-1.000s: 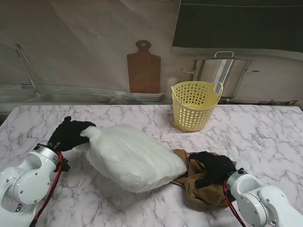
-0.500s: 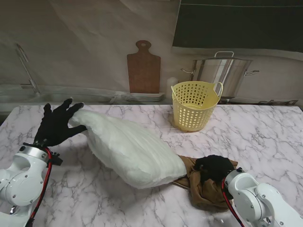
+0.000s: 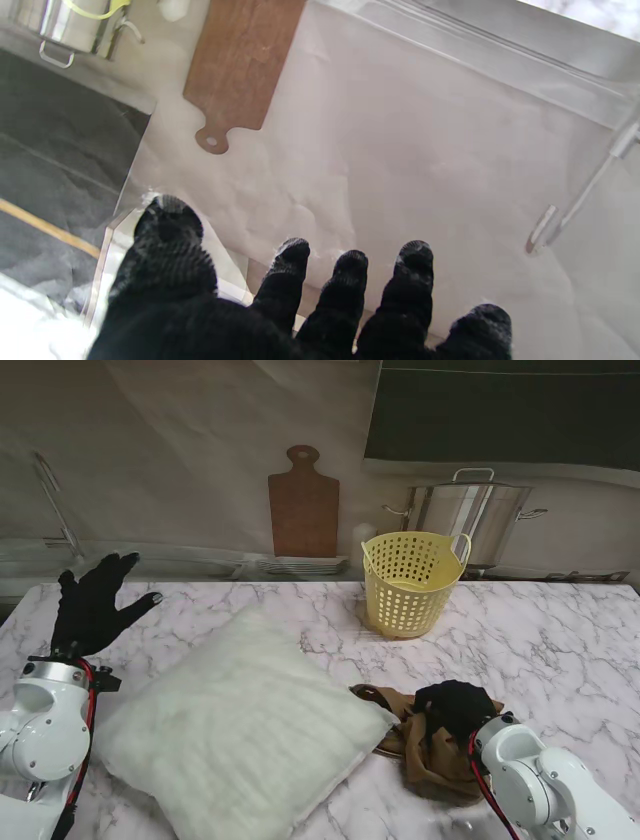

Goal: Remove the pillowcase from the pillow and put it in the laundry basket

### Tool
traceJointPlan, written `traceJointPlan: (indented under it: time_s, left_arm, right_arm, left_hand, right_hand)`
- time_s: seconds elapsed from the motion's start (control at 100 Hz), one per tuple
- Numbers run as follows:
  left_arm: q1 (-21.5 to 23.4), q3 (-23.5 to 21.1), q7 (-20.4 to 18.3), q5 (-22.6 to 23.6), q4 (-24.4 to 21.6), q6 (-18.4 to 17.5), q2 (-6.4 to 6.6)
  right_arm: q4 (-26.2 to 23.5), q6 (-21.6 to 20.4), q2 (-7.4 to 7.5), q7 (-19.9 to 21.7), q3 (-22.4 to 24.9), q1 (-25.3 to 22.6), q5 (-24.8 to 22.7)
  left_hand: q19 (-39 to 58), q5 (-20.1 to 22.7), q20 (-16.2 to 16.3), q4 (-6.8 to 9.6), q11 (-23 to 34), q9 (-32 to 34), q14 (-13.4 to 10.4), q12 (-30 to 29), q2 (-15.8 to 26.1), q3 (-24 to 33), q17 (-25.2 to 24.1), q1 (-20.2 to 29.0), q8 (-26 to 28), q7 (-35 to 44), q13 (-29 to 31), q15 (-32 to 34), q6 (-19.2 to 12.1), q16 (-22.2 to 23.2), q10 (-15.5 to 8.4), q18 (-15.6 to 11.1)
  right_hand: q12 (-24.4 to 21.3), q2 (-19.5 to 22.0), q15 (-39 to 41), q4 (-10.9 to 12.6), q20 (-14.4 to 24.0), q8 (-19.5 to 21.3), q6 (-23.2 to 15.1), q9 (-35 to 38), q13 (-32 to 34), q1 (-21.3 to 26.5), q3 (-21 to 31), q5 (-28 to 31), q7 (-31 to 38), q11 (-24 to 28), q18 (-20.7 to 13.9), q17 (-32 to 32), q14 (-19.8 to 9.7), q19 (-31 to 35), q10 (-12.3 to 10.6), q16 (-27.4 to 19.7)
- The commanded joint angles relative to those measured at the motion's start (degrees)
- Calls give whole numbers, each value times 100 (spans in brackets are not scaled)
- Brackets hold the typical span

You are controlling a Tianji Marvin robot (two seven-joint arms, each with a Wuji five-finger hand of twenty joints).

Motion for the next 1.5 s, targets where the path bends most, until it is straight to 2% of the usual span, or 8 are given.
traceJointPlan:
  time_s: [0.0,0.54,0.73,0.87,0.94,1.25,1.41,1.49]
  left_arm:
    - [-65,132,-146,-70,-51,-38,-63]
    - [-583,1598,-350,-380,325,497,-60]
    - [-653,1793,-363,-440,406,614,-68]
    - [-679,1871,-373,-468,459,663,-70]
    - [-687,1889,-371,-492,491,673,-73]
    - [-670,1897,-367,-512,542,703,-75]
    - [-662,1909,-400,-511,526,724,-70]
    - [-670,1919,-408,-521,534,722,-69]
  right_arm:
    - [25,21,-40,-95,16,13,-64]
    - [-481,-174,-176,-1054,706,-296,-332]
    - [-88,-217,-103,-843,441,-61,-526]
    - [220,-206,-68,-706,178,142,-482]
    - [278,-198,-45,-586,114,194,-503]
    - [144,-318,62,257,100,224,-724]
    - [251,-47,85,365,-123,377,-1003]
    - [386,-8,95,349,-248,499,-1030]
  left_hand:
    - [3156,122,143,18,38,168,-99,117,307,-20,68,159,3,49,93,40,26,72,-39,78]
    - [3262,205,306,33,-5,253,-152,249,391,-50,-10,365,75,69,202,49,9,152,-78,63]
    - [3297,174,311,33,-35,171,-161,249,415,-56,-61,375,80,51,174,34,11,157,-71,46]
    - [3316,154,304,35,-50,103,-162,245,426,-54,-92,386,82,42,157,30,20,162,-70,40]
    - [3319,144,298,36,-53,77,-160,244,427,-53,-109,388,83,37,147,26,26,162,-62,41]
    - [3286,63,259,35,-74,-44,-158,229,418,-61,-175,366,74,1,103,8,57,160,-55,56]
    - [3194,-6,216,36,-89,-127,-172,217,412,-60,-211,341,63,-27,59,-12,63,151,-50,85]
    - [3142,-18,198,36,-86,-141,-174,214,403,-59,-205,340,61,-30,55,-15,66,150,-53,97]
  right_hand:
    - [134,134,301,-79,102,48,-236,31,295,375,356,192,260,269,-166,161,-180,273,-7,120]
    - [307,336,402,-48,147,21,-197,-80,276,339,271,198,175,336,-161,-65,-224,491,-8,-9]
    - [82,1067,-194,89,105,-255,-50,-420,-19,282,-1009,-216,147,197,39,-603,1,206,-34,-67]
    - [-488,1349,-1014,250,40,-298,191,-1102,-735,-566,-1971,-637,-393,-141,157,-1386,229,-296,-25,-181]
    - [-906,1419,-1626,582,147,536,333,-1642,-1390,-1575,-1901,-578,-1752,-605,246,-1983,331,-583,-21,-327]
    - [-3267,-82,-4290,262,-962,-1,826,-5057,-4528,-3721,-1429,-3566,-4967,-3170,2179,-4439,1701,-3244,424,-2541]
    - [-3492,-192,-4045,391,-1189,-710,812,-5028,-4286,-3118,-1679,-3494,-5213,-3667,2450,-4018,1843,-2834,491,-2572]
    - [-3245,-349,-3630,580,-886,820,710,-4793,-3498,-2029,-2133,-3592,-4925,-3171,2213,-3272,1570,-2309,503,-2175]
